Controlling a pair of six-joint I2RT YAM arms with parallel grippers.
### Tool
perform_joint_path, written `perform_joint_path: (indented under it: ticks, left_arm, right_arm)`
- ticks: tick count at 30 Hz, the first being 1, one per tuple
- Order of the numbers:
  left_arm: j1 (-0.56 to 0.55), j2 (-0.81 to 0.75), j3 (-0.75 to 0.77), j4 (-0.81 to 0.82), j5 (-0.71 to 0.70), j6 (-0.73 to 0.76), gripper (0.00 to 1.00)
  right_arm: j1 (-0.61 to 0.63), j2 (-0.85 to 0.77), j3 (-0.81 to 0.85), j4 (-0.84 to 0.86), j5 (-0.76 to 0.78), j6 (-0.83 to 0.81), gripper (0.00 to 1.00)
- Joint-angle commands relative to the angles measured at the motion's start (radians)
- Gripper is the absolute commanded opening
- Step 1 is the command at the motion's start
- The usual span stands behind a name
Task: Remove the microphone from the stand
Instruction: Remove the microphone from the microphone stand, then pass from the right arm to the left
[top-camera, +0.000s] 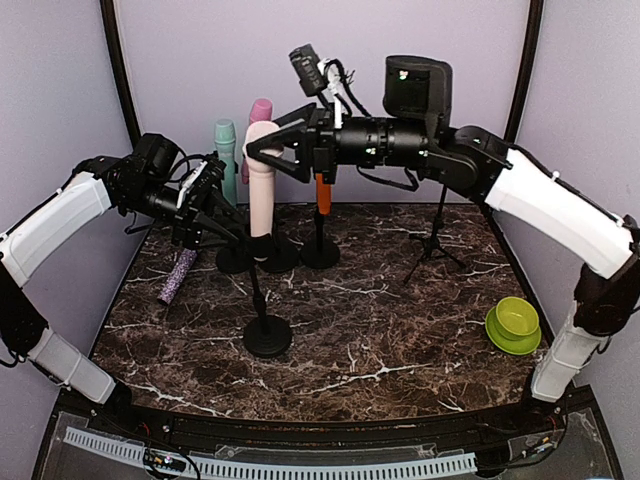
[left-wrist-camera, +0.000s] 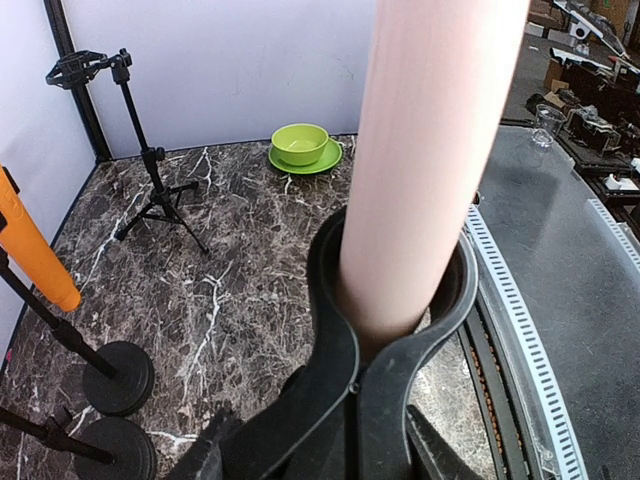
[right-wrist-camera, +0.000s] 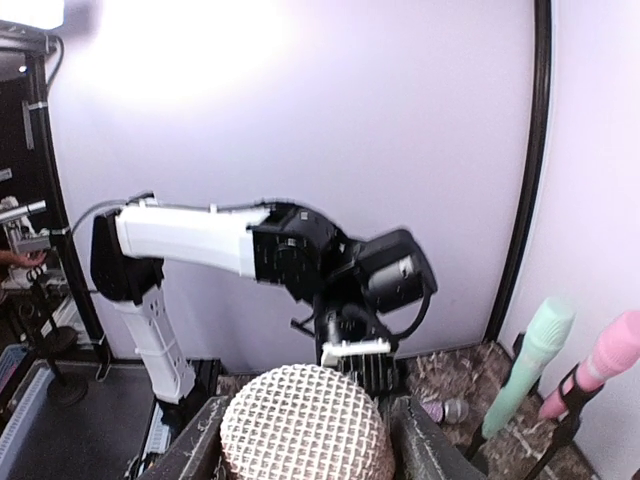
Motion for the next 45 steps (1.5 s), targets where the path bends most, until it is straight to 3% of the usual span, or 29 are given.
perform_joint_path:
  ticks: [1, 3, 7, 9, 11, 20, 25, 33, 39, 43, 45]
  left_arm:
    - [-0.006, -0.042, -0.011, -0.012, 0.009, 0.015, 0.02]
    - [-0.006, -0.043, -0.012, -0.009, 0.008, 0.012, 0.08]
    - [-0.006, -0.051, -0.014, 0.012, 0.001, -0.018, 0.55]
    - [-0.006, -0.06, -0.01, 0.029, -0.002, -0.057, 0.84]
    - [-0.004, -0.075, 0.002, 0.037, -0.015, -0.1, 0.97]
    - [0.022, -0.207, 0.119, -0.046, -0.028, -0.25, 0.99]
    - [0.023, -0.307, 0.074, 0.071, -0.025, -0.392, 0.95]
    - [0.022, -0.299, 0.044, 0.077, -0.03, -0.413, 0.7]
    - [0.023, -0.276, 0.049, 0.014, -0.062, -0.367, 0.39]
    - [0.023, -0.29, 0.042, 0.009, -0.083, -0.363, 0.07]
    - [0.023, -0.306, 0.03, 0.017, -0.106, -0.368, 0.0]
  right_arm:
    - [-0.01, -0.167, -0.075, 0.332, 0.153, -0.046, 0.0]
    - [-0.009, -0.194, -0.104, 0.373, 0.167, -0.035, 0.0]
    - [-0.009, -0.192, -0.113, 0.384, 0.161, -0.003, 0.0]
    - [-0.01, -0.184, -0.118, 0.389, 0.156, 0.015, 0.0]
    - [-0.01, -0.179, -0.127, 0.413, 0.143, 0.041, 0.0]
    - [-0.003, -0.123, -0.146, 0.553, 0.042, 0.184, 0.0]
    - [0.033, -0.011, -0.08, 0.546, -0.007, 0.215, 0.0]
    - [0.095, 0.137, 0.023, 0.516, -0.025, 0.229, 0.0]
    - [0.115, 0.189, 0.054, 0.534, -0.017, 0.224, 0.0]
    - [0.118, 0.206, 0.07, 0.536, -0.008, 0.217, 0.0]
    - [0.119, 0.207, 0.071, 0.539, 0.005, 0.212, 0.08]
